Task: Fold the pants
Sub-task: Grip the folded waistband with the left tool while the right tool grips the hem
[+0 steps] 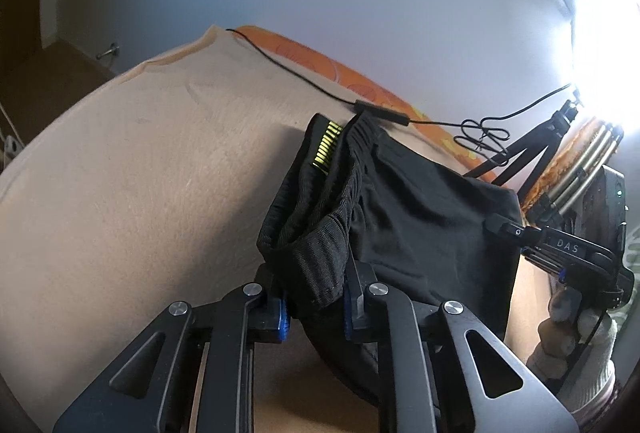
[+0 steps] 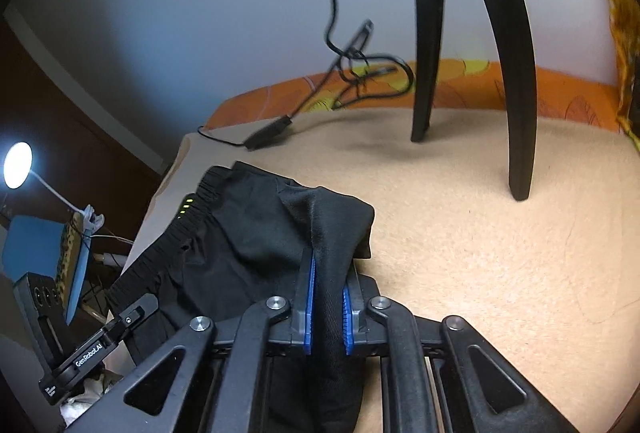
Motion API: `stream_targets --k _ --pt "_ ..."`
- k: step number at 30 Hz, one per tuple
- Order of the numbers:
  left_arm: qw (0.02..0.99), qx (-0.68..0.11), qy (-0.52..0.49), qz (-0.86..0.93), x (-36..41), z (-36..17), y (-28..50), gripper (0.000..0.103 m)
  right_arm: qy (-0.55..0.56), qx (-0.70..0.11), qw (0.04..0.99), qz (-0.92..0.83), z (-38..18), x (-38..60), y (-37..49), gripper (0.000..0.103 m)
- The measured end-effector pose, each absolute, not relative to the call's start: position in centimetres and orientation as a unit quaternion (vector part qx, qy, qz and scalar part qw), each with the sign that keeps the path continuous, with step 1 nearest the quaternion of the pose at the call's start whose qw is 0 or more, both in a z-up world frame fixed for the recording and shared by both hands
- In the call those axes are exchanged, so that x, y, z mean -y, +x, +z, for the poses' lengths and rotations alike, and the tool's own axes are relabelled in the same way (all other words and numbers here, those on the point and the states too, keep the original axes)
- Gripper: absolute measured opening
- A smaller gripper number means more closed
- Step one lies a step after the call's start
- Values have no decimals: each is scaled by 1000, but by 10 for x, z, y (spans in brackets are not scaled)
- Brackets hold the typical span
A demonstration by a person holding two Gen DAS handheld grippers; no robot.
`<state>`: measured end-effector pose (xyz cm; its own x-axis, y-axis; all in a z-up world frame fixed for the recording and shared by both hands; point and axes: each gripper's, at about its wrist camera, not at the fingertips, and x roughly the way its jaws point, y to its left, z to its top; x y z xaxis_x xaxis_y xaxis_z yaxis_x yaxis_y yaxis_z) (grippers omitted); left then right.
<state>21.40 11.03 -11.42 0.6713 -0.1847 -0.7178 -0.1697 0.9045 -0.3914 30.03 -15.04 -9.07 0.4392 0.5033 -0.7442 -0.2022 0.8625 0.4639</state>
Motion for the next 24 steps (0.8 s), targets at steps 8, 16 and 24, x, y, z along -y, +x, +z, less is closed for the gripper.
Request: stream_targets --k 8,16,24 --pt "896 -390 -211 -19 -104 -96 202 16 107 -457 853 227 -43 141 285 8" --pt "910 -370 -180 -57 -80 -66 180 16 76 -436 867 228 2 144 266 8" --pt "911 -365 -177 -69 -70 -54 172 16 64 -429 875 214 23 159 250 8"
